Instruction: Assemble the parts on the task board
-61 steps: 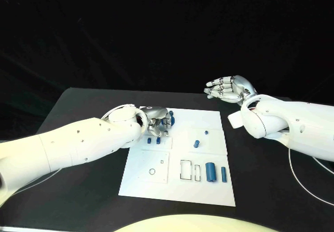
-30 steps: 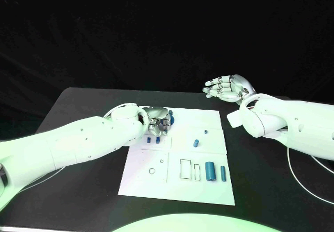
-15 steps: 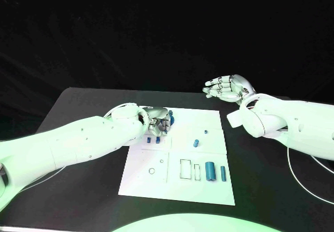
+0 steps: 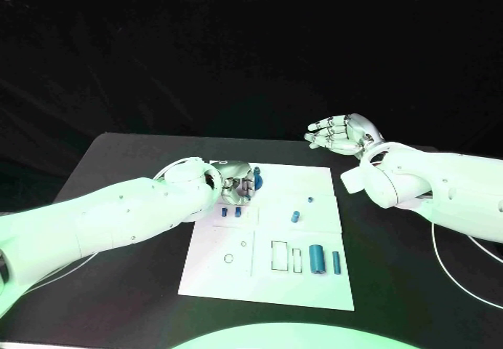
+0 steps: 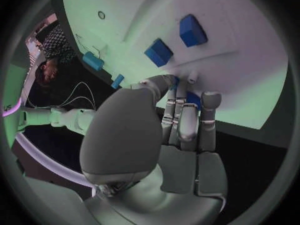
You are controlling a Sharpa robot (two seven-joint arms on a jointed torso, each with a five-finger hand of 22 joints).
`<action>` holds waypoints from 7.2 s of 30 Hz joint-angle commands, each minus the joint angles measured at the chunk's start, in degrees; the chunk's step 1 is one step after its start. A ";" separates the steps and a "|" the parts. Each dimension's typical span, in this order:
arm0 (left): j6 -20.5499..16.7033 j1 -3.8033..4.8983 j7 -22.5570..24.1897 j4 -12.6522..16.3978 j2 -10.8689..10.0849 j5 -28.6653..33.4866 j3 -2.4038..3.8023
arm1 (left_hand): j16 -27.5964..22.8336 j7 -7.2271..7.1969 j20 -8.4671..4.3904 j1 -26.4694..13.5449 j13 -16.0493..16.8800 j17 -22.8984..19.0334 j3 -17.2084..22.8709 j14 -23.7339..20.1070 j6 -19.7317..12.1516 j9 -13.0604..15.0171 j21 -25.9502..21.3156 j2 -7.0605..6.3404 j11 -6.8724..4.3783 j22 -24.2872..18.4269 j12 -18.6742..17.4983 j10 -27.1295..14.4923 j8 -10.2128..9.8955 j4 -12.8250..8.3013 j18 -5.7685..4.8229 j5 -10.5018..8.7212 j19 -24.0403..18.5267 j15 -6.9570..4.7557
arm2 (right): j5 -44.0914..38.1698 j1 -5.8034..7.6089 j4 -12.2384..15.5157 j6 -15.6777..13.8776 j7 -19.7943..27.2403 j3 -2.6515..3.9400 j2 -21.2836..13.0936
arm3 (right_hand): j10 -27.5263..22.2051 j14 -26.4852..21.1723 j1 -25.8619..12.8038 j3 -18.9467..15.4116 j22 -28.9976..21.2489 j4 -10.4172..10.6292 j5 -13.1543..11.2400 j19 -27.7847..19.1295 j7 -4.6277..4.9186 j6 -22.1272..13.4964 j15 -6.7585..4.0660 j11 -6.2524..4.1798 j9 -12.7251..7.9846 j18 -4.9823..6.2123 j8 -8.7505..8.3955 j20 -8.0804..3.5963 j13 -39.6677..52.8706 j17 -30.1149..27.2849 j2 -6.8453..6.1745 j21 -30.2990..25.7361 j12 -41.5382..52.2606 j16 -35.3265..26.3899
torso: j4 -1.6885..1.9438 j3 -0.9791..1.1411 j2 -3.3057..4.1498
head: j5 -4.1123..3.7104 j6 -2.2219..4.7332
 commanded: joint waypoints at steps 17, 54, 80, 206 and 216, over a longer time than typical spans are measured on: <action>-0.28 0.14 0.29 5.47 -6.55 6.77 2.58 | 0.25 0.05 -0.09 -1.27 0.02 -0.04 0.16 0.63 0.63 0.24 0.26 -0.55 -0.13 0.05 -1.01 0.90 -0.29 -0.55 -0.47 0.18 0.55 -0.09 | -0.51 -0.02 -0.14 0.87 0.53 0.02 0.01 | 0.29 0.35 0.14 -0.01 -0.05 -0.14 -0.13 0.03 3.70 0.40 -0.06 0.15 -0.07 0.17 -0.29 0.16 -0.05 -0.08 0.44 -0.03 -0.23 -0.38 | 0.19 0.04 -0.11 | 0.12 0.15; 4.20 -0.46 -0.30 2.55 -5.19 5.84 1.89 | 0.03 0.00 -0.09 -1.77 0.07 -0.59 0.20 0.41 0.63 0.28 0.03 -0.84 -0.14 -0.26 -1.60 1.07 -0.67 -0.64 -0.42 0.09 0.24 -0.08 | -0.50 -0.09 -0.20 0.94 0.48 0.01 0.08 | 0.29 0.35 0.14 -0.01 -0.05 -0.14 -0.13 0.03 3.70 0.40 -0.06 0.15 -0.07 0.17 -0.29 0.16 -0.05 -0.08 0.44 -0.03 -0.23 -0.38 | 0.06 0.05 -0.04 | 0.42 -0.15; 5.11 -0.58 -0.76 1.58 -4.57 5.80 1.50 | -0.09 0.07 -0.04 -2.39 0.16 -0.69 0.57 0.25 -0.66 -0.07 -0.53 -1.03 -0.04 -1.01 -2.81 1.24 -2.39 -0.88 -0.27 -0.07 -0.50 0.01 | -0.50 -0.09 0.24 0.98 0.55 0.01 -0.06 | 0.29 0.35 0.14 -0.01 -0.05 -0.14 -0.13 0.03 3.70 0.40 -0.06 0.15 -0.07 0.17 -0.29 0.16 -0.05 -0.08 0.44 -0.03 -0.23 -0.38 | 0.10 -0.01 -0.05 | 0.39 -0.04; -1.73 -0.69 26.42 11.68 -22.24 74.75 4.15 | -20.28 3.69 2.76 -6.82 0.91 -32.76 -2.95 -19.07 -7.75 -3.23 -18.85 -1.95 3.84 -18.46 -8.43 -6.46 -7.69 1.14 1.73 -0.03 -10.72 3.33 | -67.71 -7.14 2.90 19.68 -22.61 -0.39 0.30 | 16.71 28.17 1.86 13.57 43.32 -8.86 -0.26 38.22 -3.26 16.77 -9.54 -6.90 3.35 -2.39 -2.69 -11.23 0.73 59.44 -1.59 54.34 -11.23 74.26 | 0.15 -0.02 -0.06 | -5.27 0.22; -1.75 -0.69 26.18 11.67 -22.25 74.49 4.15 | -20.27 3.72 2.77 -6.68 0.90 -32.76 -3.02 -19.09 -7.84 -3.25 -18.91 -1.91 3.87 -18.51 -8.40 -6.56 -7.68 1.06 1.73 -0.05 -10.67 3.35 | -69.70 -7.42 3.64 22.40 -24.60 -0.44 0.53 | 17.87 28.15 1.98 13.63 44.63 -9.34 -0.31 38.51 -3.60 17.61 -9.97 -7.36 4.02 -2.55 -1.99 -11.37 1.04 59.78 -1.46 55.41 -10.84 74.69 | 0.11 -0.03 -0.06 | -5.13 0.15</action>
